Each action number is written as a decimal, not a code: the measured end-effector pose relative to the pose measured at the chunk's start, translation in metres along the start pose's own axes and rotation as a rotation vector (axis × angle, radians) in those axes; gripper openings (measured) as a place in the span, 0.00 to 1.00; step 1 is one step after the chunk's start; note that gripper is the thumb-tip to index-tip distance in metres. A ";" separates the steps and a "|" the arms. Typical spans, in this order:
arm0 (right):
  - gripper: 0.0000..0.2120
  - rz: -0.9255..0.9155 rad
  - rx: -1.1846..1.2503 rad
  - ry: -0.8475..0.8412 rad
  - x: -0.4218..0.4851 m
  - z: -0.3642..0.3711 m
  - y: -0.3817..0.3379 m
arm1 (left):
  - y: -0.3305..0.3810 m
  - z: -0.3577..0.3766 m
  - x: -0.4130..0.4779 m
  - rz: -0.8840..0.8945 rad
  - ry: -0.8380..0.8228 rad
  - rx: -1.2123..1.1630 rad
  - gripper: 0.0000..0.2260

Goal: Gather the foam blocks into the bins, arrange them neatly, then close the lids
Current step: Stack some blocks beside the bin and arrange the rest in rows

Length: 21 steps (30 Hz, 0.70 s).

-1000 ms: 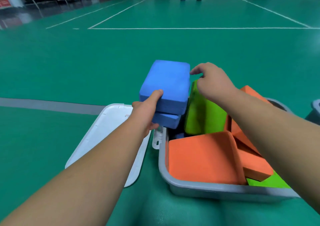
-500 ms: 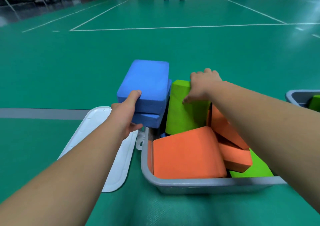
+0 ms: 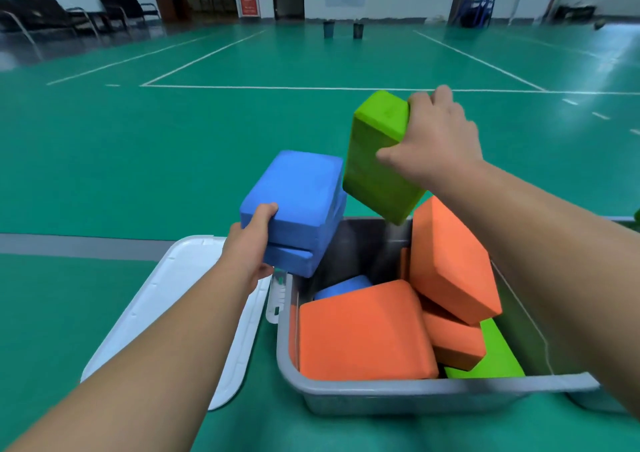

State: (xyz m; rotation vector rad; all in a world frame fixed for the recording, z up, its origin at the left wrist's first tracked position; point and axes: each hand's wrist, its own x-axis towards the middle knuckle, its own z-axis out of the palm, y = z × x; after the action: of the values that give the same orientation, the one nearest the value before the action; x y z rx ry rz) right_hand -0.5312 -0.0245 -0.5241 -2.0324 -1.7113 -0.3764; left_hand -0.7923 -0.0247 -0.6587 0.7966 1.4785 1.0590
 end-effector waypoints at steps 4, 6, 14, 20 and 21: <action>0.36 -0.132 -0.041 0.260 -0.004 -0.019 -0.029 | -0.001 -0.002 0.000 0.017 -0.005 0.045 0.26; 0.38 -0.222 -0.049 0.289 -0.015 -0.010 -0.048 | 0.000 -0.001 0.001 0.022 -0.033 -0.001 0.27; 0.38 -0.389 0.042 0.035 -0.069 0.067 -0.086 | -0.005 0.005 0.000 0.063 -0.146 -0.050 0.24; 0.38 -0.407 0.162 -0.061 -0.063 0.065 -0.081 | -0.008 -0.015 0.006 0.064 -0.260 0.031 0.23; 0.37 -0.389 0.196 -0.067 -0.062 0.065 -0.080 | -0.009 -0.018 0.007 0.087 -0.267 0.059 0.23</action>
State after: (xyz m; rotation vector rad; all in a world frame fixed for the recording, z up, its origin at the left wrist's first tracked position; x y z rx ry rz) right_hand -0.6266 -0.0350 -0.5970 -1.5889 -2.0977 -0.2511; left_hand -0.8103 -0.0253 -0.6697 1.0112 1.2619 0.9352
